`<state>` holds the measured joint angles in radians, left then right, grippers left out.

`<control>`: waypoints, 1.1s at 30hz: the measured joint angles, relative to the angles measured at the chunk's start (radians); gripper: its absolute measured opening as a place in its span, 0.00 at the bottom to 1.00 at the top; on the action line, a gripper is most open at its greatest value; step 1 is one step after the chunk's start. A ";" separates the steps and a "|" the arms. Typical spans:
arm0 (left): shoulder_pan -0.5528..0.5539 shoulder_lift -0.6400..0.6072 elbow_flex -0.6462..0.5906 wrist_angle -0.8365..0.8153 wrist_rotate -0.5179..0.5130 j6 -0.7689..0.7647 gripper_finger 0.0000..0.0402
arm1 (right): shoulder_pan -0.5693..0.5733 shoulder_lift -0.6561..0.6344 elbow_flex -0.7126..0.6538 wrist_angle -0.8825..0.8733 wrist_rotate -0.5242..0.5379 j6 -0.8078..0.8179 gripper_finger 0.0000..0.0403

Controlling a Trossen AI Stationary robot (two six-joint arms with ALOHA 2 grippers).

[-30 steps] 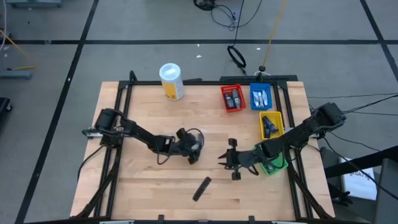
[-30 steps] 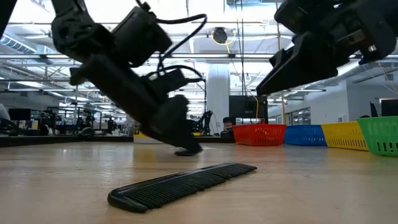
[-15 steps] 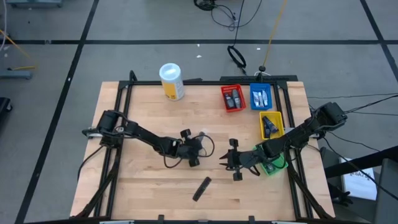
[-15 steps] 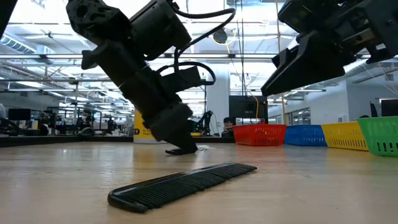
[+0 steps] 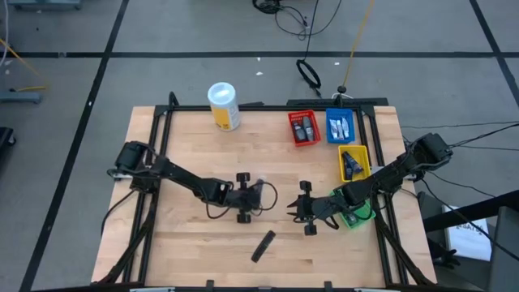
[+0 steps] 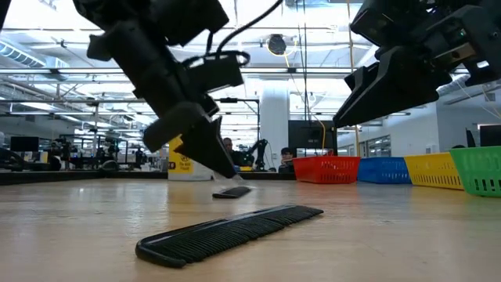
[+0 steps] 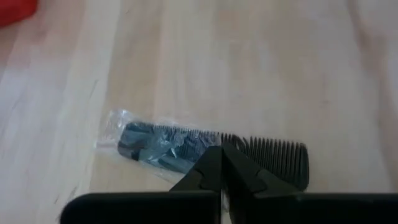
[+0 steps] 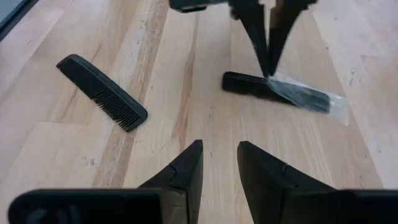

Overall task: Pick & Place Travel size toiletries
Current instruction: Put the black comb into the green bin

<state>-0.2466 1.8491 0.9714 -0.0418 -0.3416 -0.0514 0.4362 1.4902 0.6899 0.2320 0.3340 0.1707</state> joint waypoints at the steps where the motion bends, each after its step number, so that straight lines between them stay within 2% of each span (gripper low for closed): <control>1: -0.006 -0.002 0.000 0.001 0.000 0.010 0.02 | 0.000 0.000 0.000 0.000 0.000 0.000 0.23; 5: -0.027 -0.011 0.001 0.008 0.020 0.013 0.00 | 0.000 0.000 0.000 -0.007 -0.001 0.000 0.23; 8: -0.038 -0.010 0.001 0.007 0.070 -0.032 0.04 | 0.000 0.000 0.000 -0.009 -0.001 0.000 0.23; 11: -0.040 -0.010 0.001 0.008 0.187 -0.032 0.13 | 0.000 0.000 0.000 -0.014 -0.001 0.000 0.23; 15: -0.036 -0.040 0.001 -0.016 0.303 -0.031 0.31 | -0.001 0.000 0.000 -0.018 -0.001 0.027 0.23; 18: -0.033 -0.086 0.002 -0.087 0.300 -0.042 0.42 | -0.002 0.000 0.000 -0.027 -0.002 0.031 0.23; 21: -0.033 -0.097 0.002 -0.137 0.290 -0.066 0.45 | -0.003 0.000 0.000 -0.028 -0.001 0.028 0.23; 24: -0.033 -0.058 0.001 -0.128 0.298 -0.065 0.40 | -0.003 0.000 0.000 -0.030 -0.001 0.027 0.23; 27: -0.032 0.012 0.000 -0.042 0.331 -0.063 0.29 | -0.002 0.000 0.000 -0.035 -0.002 0.027 0.23; 31: -0.012 0.118 0.002 0.280 0.367 -0.065 0.11 | -0.002 -0.010 0.000 -0.053 -0.002 0.025 0.23; 33: 0.003 0.168 0.003 0.490 0.334 -0.067 0.04 | -0.002 -0.029 0.000 -0.073 -0.006 0.026 0.23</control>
<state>-0.2436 2.0169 0.9741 0.4484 -0.0076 -0.1180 0.4339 1.4612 0.6899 0.1593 0.3275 0.1963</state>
